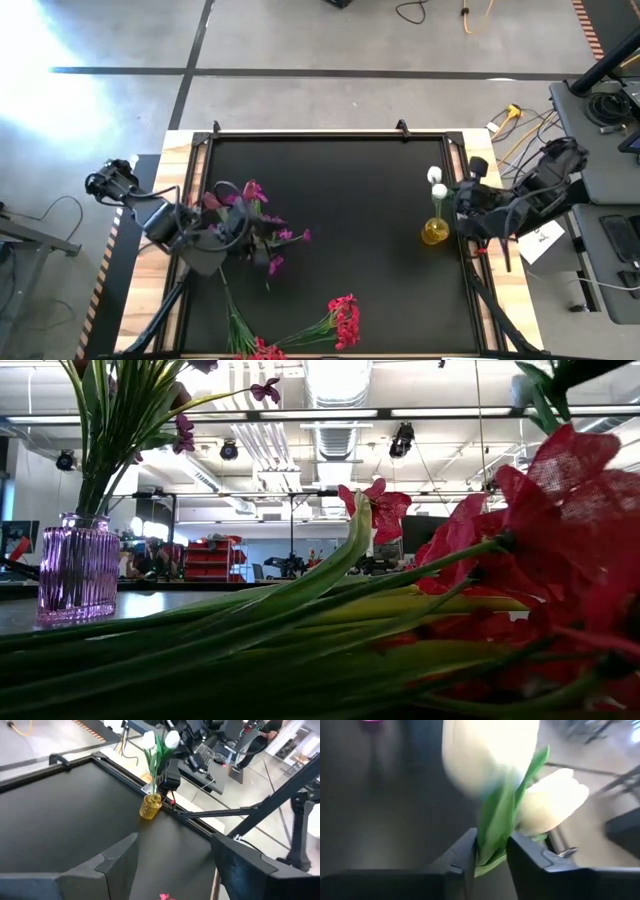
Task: Sort flowers into vase by color
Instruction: Put the white tulip into the yellow flower vase, then put the left red flower into the yellow flower vase
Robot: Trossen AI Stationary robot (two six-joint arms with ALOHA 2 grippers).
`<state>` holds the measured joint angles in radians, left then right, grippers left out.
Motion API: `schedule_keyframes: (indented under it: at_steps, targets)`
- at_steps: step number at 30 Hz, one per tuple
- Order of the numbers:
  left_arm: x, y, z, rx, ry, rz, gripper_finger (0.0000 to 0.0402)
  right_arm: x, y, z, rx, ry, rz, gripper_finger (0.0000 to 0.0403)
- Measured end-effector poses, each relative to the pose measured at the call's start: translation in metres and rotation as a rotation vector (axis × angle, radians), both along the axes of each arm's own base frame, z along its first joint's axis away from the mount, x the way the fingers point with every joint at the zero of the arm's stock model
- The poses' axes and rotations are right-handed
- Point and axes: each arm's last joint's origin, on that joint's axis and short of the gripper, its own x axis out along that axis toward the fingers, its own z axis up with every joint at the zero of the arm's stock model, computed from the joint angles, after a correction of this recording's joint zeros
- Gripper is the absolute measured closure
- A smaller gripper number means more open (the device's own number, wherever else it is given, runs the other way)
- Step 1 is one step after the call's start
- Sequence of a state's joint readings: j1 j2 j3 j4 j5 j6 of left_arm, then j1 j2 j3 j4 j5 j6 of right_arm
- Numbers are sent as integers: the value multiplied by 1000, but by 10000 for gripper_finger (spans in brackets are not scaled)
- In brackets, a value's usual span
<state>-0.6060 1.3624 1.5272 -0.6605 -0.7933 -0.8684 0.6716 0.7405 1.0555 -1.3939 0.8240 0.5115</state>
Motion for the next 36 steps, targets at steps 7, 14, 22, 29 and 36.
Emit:
schedule_keyframes:
  at_steps: [7, 14, 22, 29, 36]
  targets:
    - [-1, -1, -5, -17, 87, -138, 178, -3, 9, 25, 235, 251, 137, 225]
    - [-7, -10, -23, -296, 319, -277, 178, 0, 15, 52, 440, 250, 83, 186]
    - [-8, -47, -58, -567, 707, -415, 178, 19, 28, 64, 430, 170, 64, 184]
    - [-5, -84, -94, -533, 898, -468, 178, 39, 42, 57, 374, 173, 43, 184]
    - [4, -86, -105, -327, 832, -443, 178, 51, 51, 56, 353, 195, 36, 184]
